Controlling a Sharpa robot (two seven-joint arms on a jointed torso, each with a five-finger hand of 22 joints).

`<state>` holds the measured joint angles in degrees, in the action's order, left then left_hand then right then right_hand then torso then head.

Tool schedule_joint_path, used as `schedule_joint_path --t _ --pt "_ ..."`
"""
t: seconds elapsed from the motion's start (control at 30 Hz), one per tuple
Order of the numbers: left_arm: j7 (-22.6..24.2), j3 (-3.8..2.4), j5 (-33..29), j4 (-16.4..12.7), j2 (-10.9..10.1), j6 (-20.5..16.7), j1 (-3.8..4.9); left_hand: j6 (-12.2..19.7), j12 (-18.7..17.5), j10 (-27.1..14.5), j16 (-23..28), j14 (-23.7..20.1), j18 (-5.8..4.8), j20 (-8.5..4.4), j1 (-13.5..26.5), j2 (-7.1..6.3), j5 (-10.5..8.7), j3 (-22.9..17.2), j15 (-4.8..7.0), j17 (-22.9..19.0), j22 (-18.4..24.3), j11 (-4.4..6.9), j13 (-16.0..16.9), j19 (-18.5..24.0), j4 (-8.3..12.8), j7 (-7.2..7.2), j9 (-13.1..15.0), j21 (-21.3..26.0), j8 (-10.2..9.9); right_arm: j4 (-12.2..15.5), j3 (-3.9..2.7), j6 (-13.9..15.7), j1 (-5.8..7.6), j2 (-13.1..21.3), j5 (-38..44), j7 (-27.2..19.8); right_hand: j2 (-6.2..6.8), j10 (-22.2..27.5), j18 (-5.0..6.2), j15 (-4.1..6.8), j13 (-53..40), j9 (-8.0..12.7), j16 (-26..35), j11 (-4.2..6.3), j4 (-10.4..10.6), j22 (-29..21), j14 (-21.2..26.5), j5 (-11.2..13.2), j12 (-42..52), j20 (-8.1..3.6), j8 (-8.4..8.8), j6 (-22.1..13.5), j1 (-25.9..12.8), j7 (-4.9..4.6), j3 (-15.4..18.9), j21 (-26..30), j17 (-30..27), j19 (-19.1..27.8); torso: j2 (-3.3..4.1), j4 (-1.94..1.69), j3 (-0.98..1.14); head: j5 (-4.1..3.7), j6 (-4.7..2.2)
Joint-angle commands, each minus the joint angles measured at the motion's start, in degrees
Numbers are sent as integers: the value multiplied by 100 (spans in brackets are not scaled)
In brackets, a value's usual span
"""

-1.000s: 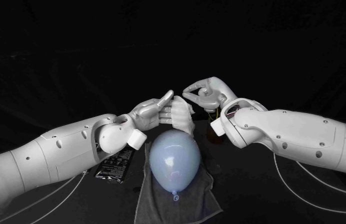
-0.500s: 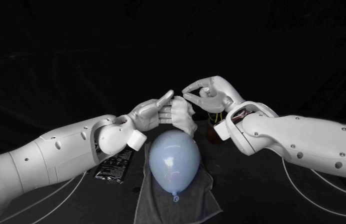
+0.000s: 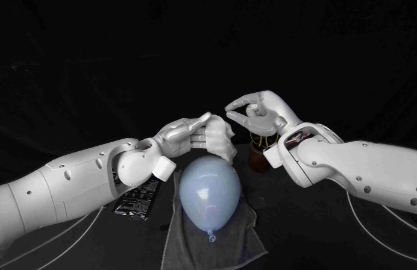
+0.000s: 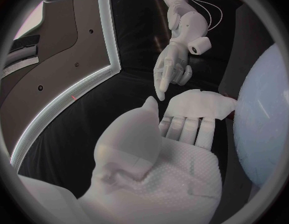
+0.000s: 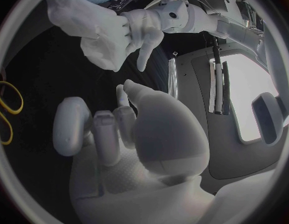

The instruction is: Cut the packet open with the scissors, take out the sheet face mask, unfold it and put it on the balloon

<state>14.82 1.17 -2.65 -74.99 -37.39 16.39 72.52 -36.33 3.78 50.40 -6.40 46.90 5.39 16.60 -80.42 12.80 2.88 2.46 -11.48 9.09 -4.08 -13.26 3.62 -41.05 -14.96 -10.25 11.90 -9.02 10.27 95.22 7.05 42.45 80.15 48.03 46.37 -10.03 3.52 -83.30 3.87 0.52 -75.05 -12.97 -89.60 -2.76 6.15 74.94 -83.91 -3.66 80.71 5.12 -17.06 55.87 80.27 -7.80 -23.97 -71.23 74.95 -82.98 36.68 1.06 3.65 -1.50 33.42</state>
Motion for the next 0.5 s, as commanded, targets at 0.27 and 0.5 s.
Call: schedule_joint_path --t 0.27,0.5 --pt "205 -6 -127 -78 -35 -154 3 622 -100 -1522 231 -519 300 12 141 -29 -9 31 -93 -129 52 -92 -73 -70 -185 -123 -210 -15 -266 -10 3 101 -98 97 -9 -192 41 9 -13 21 -613 10 -40 -34 -101 1007 -609 -30 -25 6 41 -35 -49 -6 -70 53 1505 -14 3 1 2 36 48" --pt "187 -6 -197 -121 -55 -239 3 1019 -114 -1960 300 -828 222 16 950 -110 -10 634 -107 -197 100 -46 -89 478 -189 -191 -316 194 -408 32 6 88 -185 155 179 -318 67 8 -17 19 -615 12 -40 -35 -182 1013 -609 -27 -25 8 36 -21 -32 -7 -122 30 1505 -20 1 3 -2 32 65"
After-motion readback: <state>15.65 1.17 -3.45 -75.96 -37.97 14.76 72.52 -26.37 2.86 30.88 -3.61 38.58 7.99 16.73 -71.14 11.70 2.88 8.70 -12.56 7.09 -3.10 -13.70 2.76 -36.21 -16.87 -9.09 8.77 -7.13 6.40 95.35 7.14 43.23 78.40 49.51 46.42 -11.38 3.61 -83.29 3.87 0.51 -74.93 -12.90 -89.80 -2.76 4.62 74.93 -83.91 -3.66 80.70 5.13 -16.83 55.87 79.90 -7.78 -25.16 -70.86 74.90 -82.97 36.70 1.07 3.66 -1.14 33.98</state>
